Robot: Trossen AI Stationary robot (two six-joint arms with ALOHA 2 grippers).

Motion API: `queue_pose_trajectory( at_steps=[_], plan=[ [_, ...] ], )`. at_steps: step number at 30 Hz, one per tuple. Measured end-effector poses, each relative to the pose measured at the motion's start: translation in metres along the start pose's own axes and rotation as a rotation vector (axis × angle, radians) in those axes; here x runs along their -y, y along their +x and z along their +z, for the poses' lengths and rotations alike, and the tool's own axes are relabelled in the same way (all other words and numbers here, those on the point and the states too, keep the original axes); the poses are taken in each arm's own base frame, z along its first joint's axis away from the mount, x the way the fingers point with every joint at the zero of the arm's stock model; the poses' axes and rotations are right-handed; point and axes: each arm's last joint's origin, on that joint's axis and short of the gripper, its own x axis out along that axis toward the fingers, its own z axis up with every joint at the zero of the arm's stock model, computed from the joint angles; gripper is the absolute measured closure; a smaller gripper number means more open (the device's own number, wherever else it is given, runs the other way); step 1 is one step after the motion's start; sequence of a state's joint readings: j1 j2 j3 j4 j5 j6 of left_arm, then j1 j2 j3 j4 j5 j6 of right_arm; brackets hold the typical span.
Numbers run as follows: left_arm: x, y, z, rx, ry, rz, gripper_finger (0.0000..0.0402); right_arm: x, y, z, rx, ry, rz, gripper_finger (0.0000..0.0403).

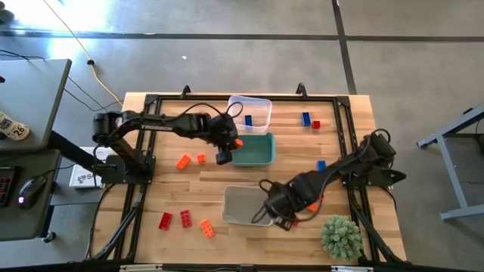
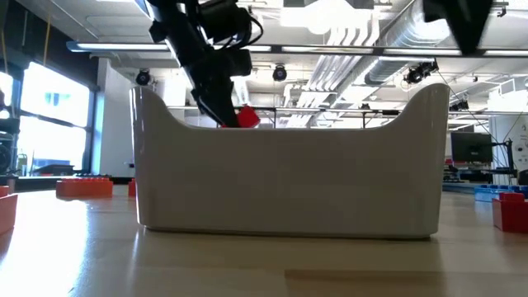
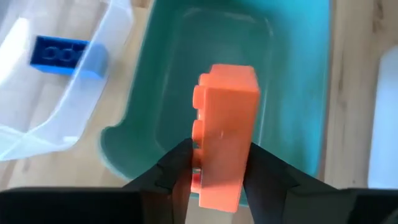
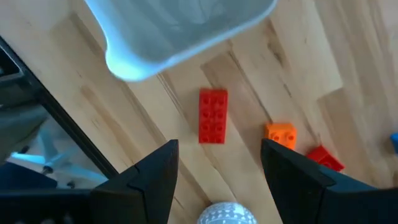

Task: Sort & place blocks by color
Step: Put the orange game piece into the green bin, then put the red game piece into the white bin

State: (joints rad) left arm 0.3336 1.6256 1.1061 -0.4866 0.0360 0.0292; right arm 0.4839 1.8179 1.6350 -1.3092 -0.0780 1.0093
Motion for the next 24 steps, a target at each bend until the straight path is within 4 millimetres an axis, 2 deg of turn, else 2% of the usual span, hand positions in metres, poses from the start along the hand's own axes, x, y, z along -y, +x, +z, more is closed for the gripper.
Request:
queue_pose_trajectory(
  at_steps=[6,14,24],
  plan=[
    [0.004,0.000,0.005,0.047,-0.010,-0.049,0.0252,-0.009,0.017,-0.020,0.014,0.032,-0.031,0.0188],
    [0.011,-0.003,0.010,0.084,-0.061,-0.066,0.0221,-0.013,0.053,-0.040,0.052,0.083,-0.049,0.0187],
    [0.036,-0.044,0.042,0.046,-0.021,-0.108,0.0221,-0.004,0.091,-0.045,0.081,0.074,-0.030,0.0144]
  ],
)
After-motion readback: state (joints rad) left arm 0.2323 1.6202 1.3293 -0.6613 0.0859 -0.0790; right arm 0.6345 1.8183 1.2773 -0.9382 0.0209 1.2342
